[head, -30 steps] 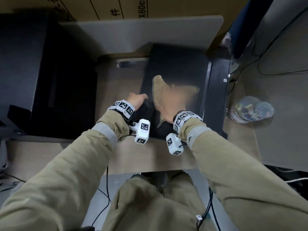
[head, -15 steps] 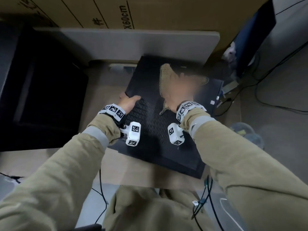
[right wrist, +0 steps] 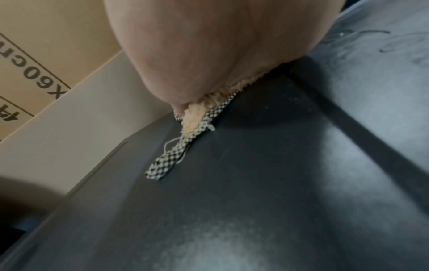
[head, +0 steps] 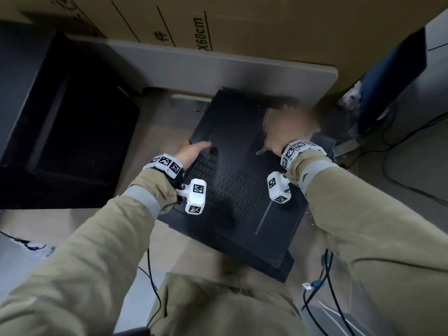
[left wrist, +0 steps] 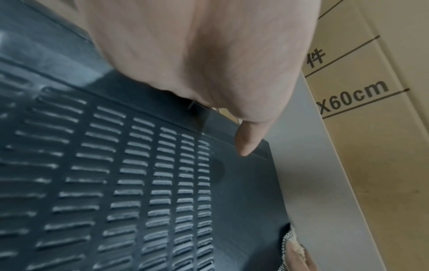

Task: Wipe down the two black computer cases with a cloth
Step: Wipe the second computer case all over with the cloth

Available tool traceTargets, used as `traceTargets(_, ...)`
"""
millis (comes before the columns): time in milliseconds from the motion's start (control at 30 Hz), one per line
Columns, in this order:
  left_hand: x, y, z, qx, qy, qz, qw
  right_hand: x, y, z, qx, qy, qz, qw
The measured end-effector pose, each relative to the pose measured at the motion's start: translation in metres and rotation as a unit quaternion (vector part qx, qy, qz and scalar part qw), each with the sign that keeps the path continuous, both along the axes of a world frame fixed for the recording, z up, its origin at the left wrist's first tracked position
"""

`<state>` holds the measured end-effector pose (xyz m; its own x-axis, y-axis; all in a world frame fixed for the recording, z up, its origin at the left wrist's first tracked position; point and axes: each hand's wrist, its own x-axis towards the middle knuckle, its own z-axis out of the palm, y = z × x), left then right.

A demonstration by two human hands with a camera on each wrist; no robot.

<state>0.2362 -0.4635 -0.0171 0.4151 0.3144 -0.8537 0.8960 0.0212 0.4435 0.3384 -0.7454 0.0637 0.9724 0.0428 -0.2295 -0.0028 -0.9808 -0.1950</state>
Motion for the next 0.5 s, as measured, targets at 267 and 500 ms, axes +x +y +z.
traceTargets(267,-0.011,-0.022,0.088,-0.016,-0.092,-0.029,0.995,-0.021,0.051,0.002,0.014,0.025,0.042,0.999)
traceTargets(500,-0.018,-0.006,0.096,-0.07,-0.078,-0.058,0.993,-0.023,0.093,0.008,0.03,0.061,0.107,0.992)
